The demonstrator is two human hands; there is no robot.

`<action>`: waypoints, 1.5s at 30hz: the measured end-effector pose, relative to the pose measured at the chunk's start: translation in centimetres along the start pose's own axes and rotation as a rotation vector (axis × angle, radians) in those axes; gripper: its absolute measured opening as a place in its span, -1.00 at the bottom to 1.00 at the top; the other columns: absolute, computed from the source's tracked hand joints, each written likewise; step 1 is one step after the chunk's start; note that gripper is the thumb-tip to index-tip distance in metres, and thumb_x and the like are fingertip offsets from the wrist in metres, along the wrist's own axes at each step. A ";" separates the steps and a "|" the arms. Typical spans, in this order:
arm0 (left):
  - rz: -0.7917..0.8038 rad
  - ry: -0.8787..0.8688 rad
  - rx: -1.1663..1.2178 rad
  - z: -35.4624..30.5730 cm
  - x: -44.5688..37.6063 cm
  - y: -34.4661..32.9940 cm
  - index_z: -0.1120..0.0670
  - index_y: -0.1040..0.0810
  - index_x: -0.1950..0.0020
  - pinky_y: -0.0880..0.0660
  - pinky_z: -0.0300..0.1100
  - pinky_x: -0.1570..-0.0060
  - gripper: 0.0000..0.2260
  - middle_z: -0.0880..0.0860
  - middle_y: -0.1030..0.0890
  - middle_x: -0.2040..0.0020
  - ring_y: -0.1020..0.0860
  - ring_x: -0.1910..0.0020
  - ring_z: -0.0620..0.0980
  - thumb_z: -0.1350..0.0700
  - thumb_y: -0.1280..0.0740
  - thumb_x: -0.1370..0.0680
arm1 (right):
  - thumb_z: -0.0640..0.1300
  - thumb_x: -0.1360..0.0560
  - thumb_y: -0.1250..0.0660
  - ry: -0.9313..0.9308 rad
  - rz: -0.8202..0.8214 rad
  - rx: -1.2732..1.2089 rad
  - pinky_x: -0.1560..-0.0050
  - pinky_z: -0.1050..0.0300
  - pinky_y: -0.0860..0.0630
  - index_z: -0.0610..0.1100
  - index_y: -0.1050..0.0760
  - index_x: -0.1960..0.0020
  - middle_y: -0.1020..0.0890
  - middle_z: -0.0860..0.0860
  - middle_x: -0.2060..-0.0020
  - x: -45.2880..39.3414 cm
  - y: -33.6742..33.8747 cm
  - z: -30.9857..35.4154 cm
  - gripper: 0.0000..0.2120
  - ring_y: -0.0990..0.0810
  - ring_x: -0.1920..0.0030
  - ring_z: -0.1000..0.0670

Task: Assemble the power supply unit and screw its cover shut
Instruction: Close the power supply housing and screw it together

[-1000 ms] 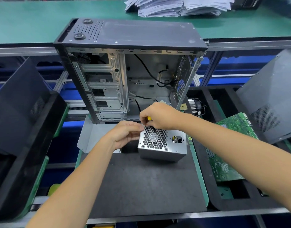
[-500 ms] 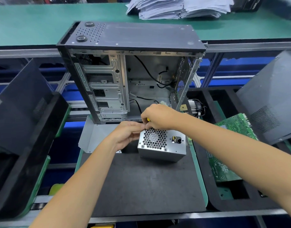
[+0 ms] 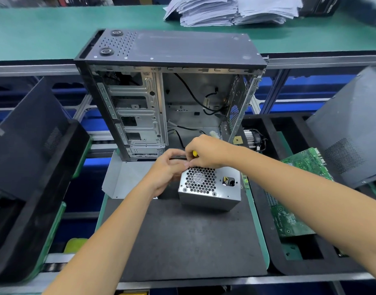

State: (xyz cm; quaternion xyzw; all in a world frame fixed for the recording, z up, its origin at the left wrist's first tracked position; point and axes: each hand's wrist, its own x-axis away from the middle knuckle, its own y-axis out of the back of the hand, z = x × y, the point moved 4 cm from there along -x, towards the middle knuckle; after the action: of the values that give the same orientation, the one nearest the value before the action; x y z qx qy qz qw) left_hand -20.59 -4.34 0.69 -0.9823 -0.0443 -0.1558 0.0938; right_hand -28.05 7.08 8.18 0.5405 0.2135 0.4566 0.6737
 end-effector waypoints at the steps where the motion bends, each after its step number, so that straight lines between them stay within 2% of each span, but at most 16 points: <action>1: 0.004 -0.039 -0.006 -0.3 0.0 -0.1 0.07 -0.52 -0.08 -0.53 -0.21 0.23 -0.79 0.14 -0.68 0.04 -0.62 0.18 0.01 0.28 -0.40 -0.50 | 0.01 -0.50 -0.38 -0.004 0.002 -0.011 0.16 0.10 -0.49 -0.10 -0.57 0.13 -0.62 0.01 0.20 -0.1 0.0 -0.1 -0.83 -0.45 0.24 0.12; 4: -0.002 -0.154 -0.158 -0.8 0.1 -0.4 0.05 -0.58 0.02 -0.53 -0.26 0.22 -0.86 0.01 -0.67 0.09 -0.61 0.13 -0.09 0.27 -0.40 -0.51 | 0.03 -0.49 -0.40 -0.032 -0.002 -0.023 0.29 0.15 -0.43 -0.11 -0.52 0.16 -0.58 0.01 0.26 -0.2 0.2 -0.1 -0.79 -0.46 0.29 0.10; 6: -0.021 -0.176 -0.217 -0.8 0.1 -0.5 0.02 -0.63 0.08 -0.53 -0.25 0.22 -0.85 -0.05 -0.66 0.17 -0.60 0.18 -0.13 0.27 -0.38 -0.52 | -0.01 -0.49 -0.40 -0.053 -0.054 -0.041 0.34 0.18 -0.36 -0.10 -0.48 0.16 -0.53 0.06 0.29 0.0 0.7 0.0 -0.81 -0.45 0.29 0.09; 10: -0.048 -0.160 -0.268 -0.5 0.0 -0.4 0.03 -0.64 0.11 -0.56 -0.13 0.18 -0.84 0.00 -0.66 0.20 -0.58 0.21 -0.04 0.28 -0.35 -0.54 | -0.21 -0.48 -0.27 -0.112 -0.436 -0.336 0.25 0.11 -0.43 -0.15 -0.46 0.17 -0.55 0.01 0.26 0.6 4.3 0.6 -0.94 -0.53 0.21 -0.08; 11: -0.052 -0.160 -0.285 -0.5 -0.1 -0.4 0.03 -0.63 0.11 -0.54 -0.12 0.18 -0.85 0.00 -0.64 0.20 -0.55 0.22 -0.04 0.26 -0.35 -0.55 | -0.22 -0.47 -0.25 -0.126 -0.515 -0.457 0.27 0.09 -0.43 -0.19 -0.47 0.19 -0.56 -0.01 0.29 0.8 5.3 0.7 -0.93 -0.55 0.22 -0.11; 13: -0.070 -0.168 -0.325 -0.5 -0.2 -0.5 0.02 -0.60 0.11 -0.49 -0.23 0.20 -0.86 -0.08 -0.62 0.24 -0.52 0.27 -0.14 0.24 -0.33 -0.57 | -0.18 -0.43 -0.25 -0.146 -0.607 -0.647 0.28 -0.01 -0.46 -0.26 -0.47 0.23 -0.57 -0.12 0.34 0.8 6.8 0.7 -0.85 -0.55 0.26 -0.18; 15: -0.112 -0.185 -0.413 -0.4 -0.3 -0.6 -0.02 -0.58 0.11 -0.42 -0.31 0.20 -0.85 -0.13 -0.58 0.26 -0.48 0.30 -0.21 0.20 -0.30 -0.59 | -0.10 -0.38 -0.24 -0.160 -0.663 -0.646 0.32 -0.01 -0.42 -0.36 -0.44 0.27 -0.48 -0.19 0.41 0.9 7.6 0.6 -0.72 -0.45 0.36 -0.13; 18: -0.182 -0.209 -0.519 -0.2 -0.6 -0.8 -0.10 -0.52 0.13 -0.37 -0.25 0.26 -0.80 -0.08 -0.51 0.29 -0.40 0.34 -0.14 0.17 -0.24 -0.61 | -0.13 -0.40 -0.25 -0.187 -0.679 -0.634 0.39 0.04 -0.30 -0.44 -0.36 0.32 -0.33 -0.18 0.45 1.0 7.0 0.0 -0.66 -0.34 0.41 -0.04; 21: -0.228 -0.217 -0.543 0.1 -0.7 -1.0 -0.12 -0.48 0.12 -0.39 -0.23 0.22 -0.79 -0.05 -0.51 0.23 -0.43 0.27 -0.11 0.17 -0.20 -0.62 | -0.17 -0.40 -0.26 -0.216 -0.688 -0.637 0.45 0.15 -0.26 -0.41 -0.31 0.37 -0.32 -0.14 0.47 1.2 5.9 -0.7 -0.67 -0.36 0.46 -0.02; 24: -0.260 -0.197 -0.518 0.5 -1.0 -1.0 -0.12 -0.47 0.11 -0.40 -0.24 0.14 -0.79 -0.06 -0.54 0.16 -0.46 0.18 -0.11 0.16 -0.19 -0.63 | -0.17 -0.40 -0.25 -0.233 -0.701 -0.665 0.47 0.15 -0.31 -0.36 -0.29 0.39 -0.31 -0.13 0.48 1.1 5.5 -1.3 -0.69 -0.45 0.49 -0.01; 28: -0.269 -0.157 -0.444 1.0 -1.1 -0.8 -0.10 -0.49 0.10 -0.33 -0.19 0.30 -0.82 -0.12 -0.47 0.28 -0.36 0.35 -0.15 0.12 -0.19 -0.63 | -0.18 -0.41 -0.26 -0.235 -0.724 -0.676 0.50 0.17 -0.36 -0.23 -0.31 0.39 -0.30 -0.08 0.51 0.9 5.2 -1.4 -0.75 -0.47 0.56 0.11; 35: -0.274 -0.132 -0.388 1.2 -1.2 -0.7 -0.08 -0.51 0.08 -0.33 -0.19 0.29 -0.84 -0.11 -0.47 0.29 -0.35 0.36 -0.14 0.10 -0.20 -0.63 | -0.17 -0.40 -0.26 -0.210 -0.728 -0.683 0.52 0.23 -0.31 -0.35 -0.33 0.36 -0.32 -0.11 0.49 0.8 5.5 -1.1 -0.73 -0.39 0.61 0.15; 37: -0.264 -0.126 -0.369 1.1 -1.2 -0.8 -0.06 -0.51 0.07 -0.38 -0.15 0.23 -0.85 -0.08 -0.50 0.26 -0.38 0.31 -0.11 0.11 -0.20 -0.64 | -0.16 -0.39 -0.25 -0.211 -0.731 -0.681 0.49 0.21 -0.30 -0.35 -0.33 0.35 -0.33 -0.12 0.48 0.7 5.5 -1.1 -0.72 -0.39 0.57 0.10; 39: -0.245 -0.106 -0.331 1.1 -1.2 -0.9 -0.04 -0.53 0.04 -0.48 -0.01 0.03 -0.86 0.02 -0.59 0.14 -0.49 0.16 -0.03 0.12 -0.20 -0.64 | -0.16 -0.40 -0.25 -0.213 -0.733 -0.676 0.47 0.21 -0.29 -0.32 -0.33 0.36 -0.33 -0.13 0.48 0.7 5.5 -1.1 -0.73 -0.40 0.56 0.09; 41: -0.232 -0.084 -0.304 1.2 -1.2 -0.9 -0.02 -0.53 0.01 -0.48 0.12 -0.15 -0.87 0.14 -0.63 0.00 -0.54 0.03 0.07 0.12 -0.20 -0.64 | -0.19 -0.41 -0.25 -0.205 -0.735 -0.684 0.51 0.27 -0.26 -0.27 -0.32 0.38 -0.31 -0.12 0.48 0.8 5.5 -1.2 -0.75 -0.41 0.60 0.17; 45: -0.241 -0.069 -0.275 1.3 -1.2 -0.8 -0.02 -0.54 0.03 -0.47 0.18 -0.19 -0.86 0.09 -0.63 0.05 -0.55 0.04 0.06 0.13 -0.21 -0.63 | -0.19 -0.40 -0.25 -0.194 -0.736 -0.705 0.56 0.32 -0.27 -0.27 -0.31 0.38 -0.30 -0.10 0.50 0.8 5.4 -1.4 -0.76 -0.43 0.61 0.18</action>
State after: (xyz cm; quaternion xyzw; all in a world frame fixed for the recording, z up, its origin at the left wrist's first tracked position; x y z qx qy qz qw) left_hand -21.45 -3.39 -0.74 -0.9782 -0.1433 -0.1370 -0.0621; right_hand -30.78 8.52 12.88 0.2098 0.1591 0.1815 0.9475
